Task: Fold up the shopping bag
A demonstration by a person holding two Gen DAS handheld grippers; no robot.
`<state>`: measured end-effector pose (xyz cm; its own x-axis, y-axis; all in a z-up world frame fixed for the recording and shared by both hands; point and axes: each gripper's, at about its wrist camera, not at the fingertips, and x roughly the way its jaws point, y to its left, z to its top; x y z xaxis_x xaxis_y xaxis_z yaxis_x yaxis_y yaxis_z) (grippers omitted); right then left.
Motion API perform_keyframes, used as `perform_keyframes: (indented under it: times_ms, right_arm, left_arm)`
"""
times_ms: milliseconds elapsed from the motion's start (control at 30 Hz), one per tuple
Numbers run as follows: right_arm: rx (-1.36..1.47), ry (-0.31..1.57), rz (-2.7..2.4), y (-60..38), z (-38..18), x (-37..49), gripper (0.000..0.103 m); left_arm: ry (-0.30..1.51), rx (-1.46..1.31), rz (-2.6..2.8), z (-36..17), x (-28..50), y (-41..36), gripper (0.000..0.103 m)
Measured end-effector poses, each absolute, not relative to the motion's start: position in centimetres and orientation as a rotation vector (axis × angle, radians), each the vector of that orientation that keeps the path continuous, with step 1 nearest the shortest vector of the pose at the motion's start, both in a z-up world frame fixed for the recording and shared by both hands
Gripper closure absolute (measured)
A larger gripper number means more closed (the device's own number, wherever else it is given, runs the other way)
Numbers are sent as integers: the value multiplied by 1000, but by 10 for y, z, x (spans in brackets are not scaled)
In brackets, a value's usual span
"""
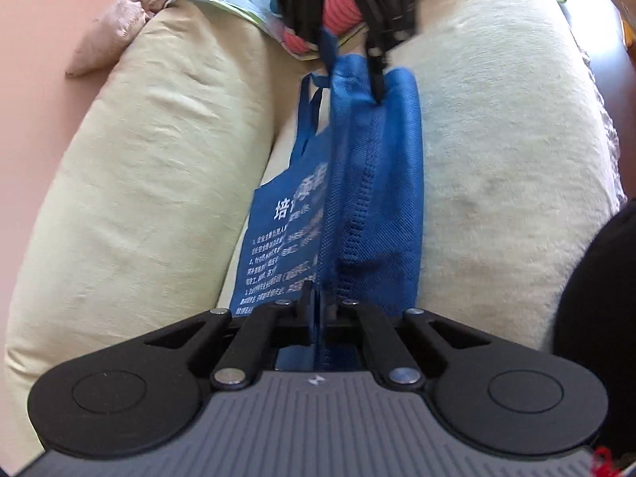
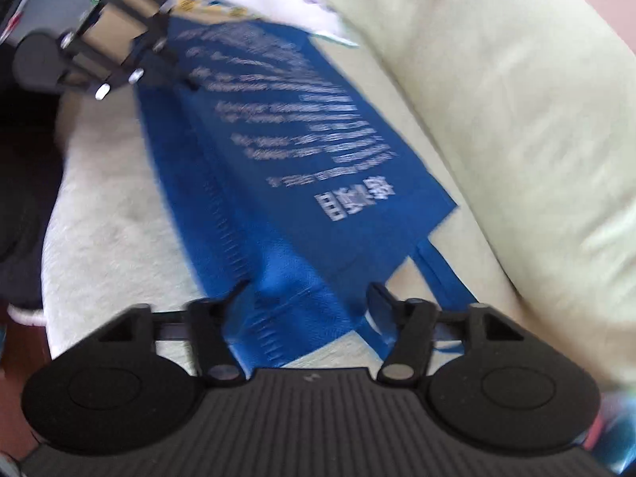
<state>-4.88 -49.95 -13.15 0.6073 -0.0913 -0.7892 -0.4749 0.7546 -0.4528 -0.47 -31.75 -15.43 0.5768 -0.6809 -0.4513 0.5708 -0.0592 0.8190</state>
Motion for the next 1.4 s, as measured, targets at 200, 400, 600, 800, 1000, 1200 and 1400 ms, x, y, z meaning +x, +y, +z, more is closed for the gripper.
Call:
perform_keyframes:
  times_ms: [200, 400, 600, 800, 1000, 1200, 1400]
  right_arm:
    - [-922, 788, 162, -478, -135, -68, 96]
    - [-1242, 711, 1, -454, -174, -103, 96]
    - [-1193, 764, -56, -441, -196, -116, 68]
    - [-1259, 684, -57, -431, -191, -112, 64]
    - [-1207, 719, -31, -433, -186, -105, 102]
    - [-1170, 709, -21, -437, -175, -106, 102]
    - [-1188, 681, -21, -433, -172, -111, 102]
  left_arm:
    - [-169, 1280, -988, -157, -12, -312, 103]
    - [-203, 1427, -1053, -190, -19, -323, 103]
    - [-173, 1439, -1084, -202, -17, -327, 103]
    - [-176, 1409, -1087, -196, -14, -323, 103]
    - [-176, 1365, -1087, -182, -14, -314, 87]
    - [-157, 1211, -1250, -144, -30, -309, 97]
    - [-105, 1155, -1334, -157, -36, -347, 101]
